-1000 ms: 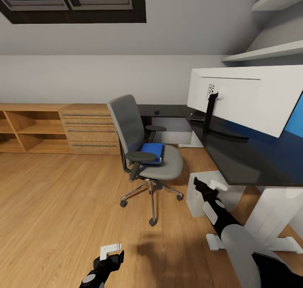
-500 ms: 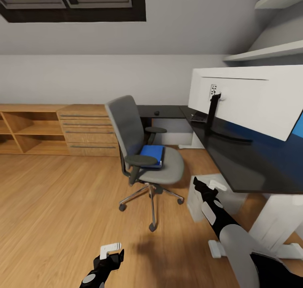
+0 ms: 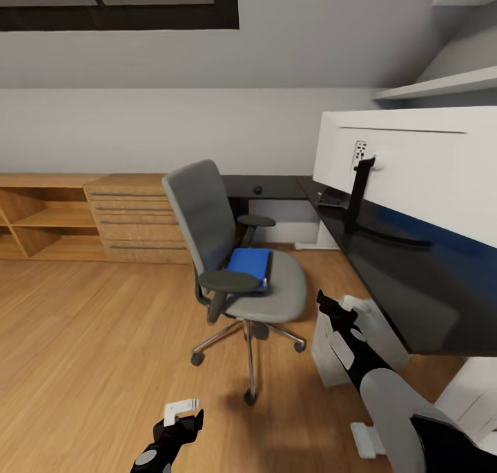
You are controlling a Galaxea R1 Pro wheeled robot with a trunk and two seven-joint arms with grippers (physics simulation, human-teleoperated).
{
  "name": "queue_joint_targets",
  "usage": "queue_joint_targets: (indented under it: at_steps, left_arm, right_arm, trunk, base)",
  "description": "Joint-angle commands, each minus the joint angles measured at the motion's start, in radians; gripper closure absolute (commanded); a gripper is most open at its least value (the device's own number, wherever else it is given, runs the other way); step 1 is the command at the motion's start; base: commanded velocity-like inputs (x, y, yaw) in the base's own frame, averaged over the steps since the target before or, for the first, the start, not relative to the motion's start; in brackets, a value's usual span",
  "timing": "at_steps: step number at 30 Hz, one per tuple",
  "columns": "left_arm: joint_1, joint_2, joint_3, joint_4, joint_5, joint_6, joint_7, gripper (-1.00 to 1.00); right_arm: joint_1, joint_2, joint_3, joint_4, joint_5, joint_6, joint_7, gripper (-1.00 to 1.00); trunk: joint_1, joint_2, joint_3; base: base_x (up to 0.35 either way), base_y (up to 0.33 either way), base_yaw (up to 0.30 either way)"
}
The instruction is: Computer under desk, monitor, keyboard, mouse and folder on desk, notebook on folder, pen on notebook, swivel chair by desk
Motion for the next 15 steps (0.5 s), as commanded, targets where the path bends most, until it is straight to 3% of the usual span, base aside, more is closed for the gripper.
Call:
queue_joint_targets:
  at_steps: [1,6,15]
  left_arm:
    - [0.000,0.000,-0.004,0.000,0.009,-0.003,0.005,-1.00]
    - [0.000,0.000,-0.004,0.000,0.009,-0.003,0.005,-1.00]
    - [0.000,0.004,-0.001,0.000,0.011,-0.004,0.005,-1.00]
  right_arm:
    - [-0.001,0.000,0.002,0.000,-0.010,-0.004,-0.001,-1.00]
    - [-0.001,0.000,0.002,0.000,-0.010,-0.004,0.000,-1.00]
    - [-0.001,0.000,0.002,-0.001,-0.010,-0.004,-0.002,-1.00]
  trunk:
    - [0.000,0.000,-0.001]
    - [0.000,0.000,-0.001]
    - [0.000,0.000,-0.001]
  base:
    - [0.285,0.005,0.000]
    - [0.228,0.015,0.000]
    - [0.045,0.003,0.000]
